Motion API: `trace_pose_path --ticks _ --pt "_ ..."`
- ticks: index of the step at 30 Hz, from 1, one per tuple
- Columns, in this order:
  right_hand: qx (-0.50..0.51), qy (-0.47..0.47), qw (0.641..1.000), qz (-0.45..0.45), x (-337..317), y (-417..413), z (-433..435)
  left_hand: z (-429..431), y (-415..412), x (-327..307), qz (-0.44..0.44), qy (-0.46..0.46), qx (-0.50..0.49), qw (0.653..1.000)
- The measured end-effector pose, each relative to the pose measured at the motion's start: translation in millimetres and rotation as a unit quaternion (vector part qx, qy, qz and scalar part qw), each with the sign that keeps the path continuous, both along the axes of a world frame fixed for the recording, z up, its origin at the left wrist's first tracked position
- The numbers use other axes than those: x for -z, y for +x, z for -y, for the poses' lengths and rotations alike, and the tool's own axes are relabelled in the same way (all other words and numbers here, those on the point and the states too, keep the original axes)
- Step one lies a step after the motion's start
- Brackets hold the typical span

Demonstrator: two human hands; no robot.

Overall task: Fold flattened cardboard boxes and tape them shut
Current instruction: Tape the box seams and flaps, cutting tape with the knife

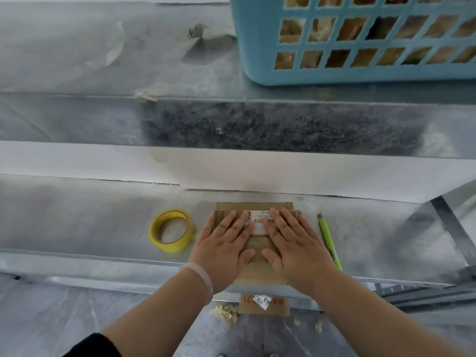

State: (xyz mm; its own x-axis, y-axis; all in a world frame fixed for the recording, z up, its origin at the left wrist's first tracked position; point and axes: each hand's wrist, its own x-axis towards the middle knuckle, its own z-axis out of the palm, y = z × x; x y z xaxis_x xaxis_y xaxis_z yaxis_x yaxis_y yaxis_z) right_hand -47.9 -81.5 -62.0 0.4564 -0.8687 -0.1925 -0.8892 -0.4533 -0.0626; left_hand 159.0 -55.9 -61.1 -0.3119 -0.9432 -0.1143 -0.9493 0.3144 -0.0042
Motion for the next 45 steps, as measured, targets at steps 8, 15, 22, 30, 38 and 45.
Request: trace_pose_path --ticks 8,15,22,30,38,45 --pt "0.168 0.048 0.983 0.062 -13.0 14.9 3.0 -0.1 -6.7 -5.2 -0.099 0.009 -0.150 0.984" --pt "0.343 0.123 0.893 0.262 -13.4 18.9 14.1 18.6 -11.8 -8.8 -0.317 0.014 -0.316 0.894" --pt "0.357 0.171 0.836 0.380 -1.5 2.6 24.0 18.2 7.7 -0.4 -0.389 0.003 -0.318 0.864" --pt "0.351 0.137 0.853 0.361 1.5 3.5 24.8 20.4 10.7 6.1 -0.415 0.002 -0.313 0.854" --pt "0.321 0.125 0.878 0.333 -1.5 1.1 29.0 21.4 9.5 2.5 -0.395 -0.020 -0.310 0.865" --pt "0.322 0.179 0.866 0.337 -12.0 2.9 22.4 17.5 10.2 -1.2 -0.379 0.046 -0.298 0.875"
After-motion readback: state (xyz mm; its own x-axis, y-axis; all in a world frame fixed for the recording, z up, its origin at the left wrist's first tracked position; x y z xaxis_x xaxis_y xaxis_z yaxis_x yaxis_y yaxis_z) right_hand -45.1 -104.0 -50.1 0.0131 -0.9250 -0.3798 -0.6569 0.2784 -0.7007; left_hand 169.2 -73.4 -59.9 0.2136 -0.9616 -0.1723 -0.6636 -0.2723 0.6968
